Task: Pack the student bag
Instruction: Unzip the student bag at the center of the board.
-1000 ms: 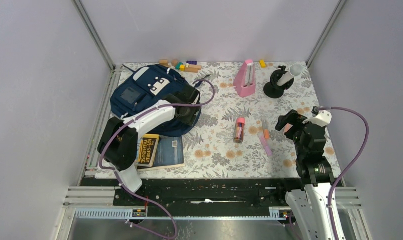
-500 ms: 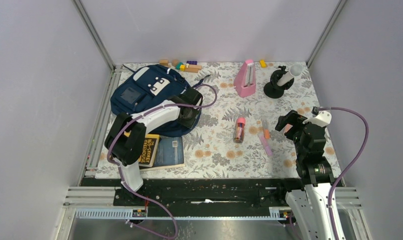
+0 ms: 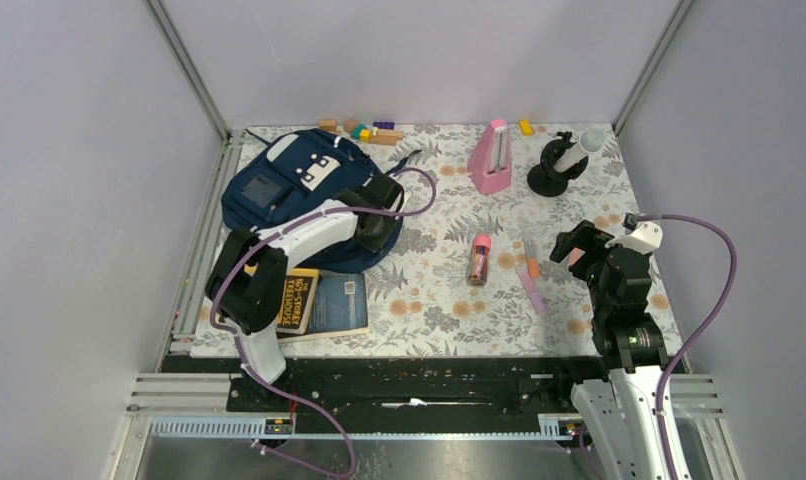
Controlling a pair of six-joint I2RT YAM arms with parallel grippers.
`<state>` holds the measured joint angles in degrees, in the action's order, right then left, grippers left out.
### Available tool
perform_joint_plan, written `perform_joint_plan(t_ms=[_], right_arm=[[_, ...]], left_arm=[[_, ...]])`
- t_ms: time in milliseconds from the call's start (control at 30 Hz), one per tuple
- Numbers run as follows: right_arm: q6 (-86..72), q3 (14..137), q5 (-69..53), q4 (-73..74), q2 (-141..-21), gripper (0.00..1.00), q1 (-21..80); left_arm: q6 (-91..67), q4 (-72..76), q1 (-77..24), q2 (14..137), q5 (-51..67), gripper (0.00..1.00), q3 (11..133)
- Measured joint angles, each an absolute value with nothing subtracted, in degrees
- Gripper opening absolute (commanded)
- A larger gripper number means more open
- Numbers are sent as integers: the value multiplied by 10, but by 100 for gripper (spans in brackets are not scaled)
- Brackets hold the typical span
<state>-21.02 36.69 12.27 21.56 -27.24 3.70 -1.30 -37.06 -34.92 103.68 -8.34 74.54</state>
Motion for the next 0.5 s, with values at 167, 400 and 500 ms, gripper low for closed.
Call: perform_joint_plan(t_ms=[167, 400, 500], right_arm=[[-210, 367, 110, 216, -272, 100, 37], [-206, 367, 53, 214, -285, 100, 37], [-202, 369, -21, 207, -318, 100, 37]], left_arm=[[21, -375, -349, 1004, -86, 0, 767], [77, -370, -353, 914, -82, 0, 781], [104, -362, -369, 850, -73, 0, 753]])
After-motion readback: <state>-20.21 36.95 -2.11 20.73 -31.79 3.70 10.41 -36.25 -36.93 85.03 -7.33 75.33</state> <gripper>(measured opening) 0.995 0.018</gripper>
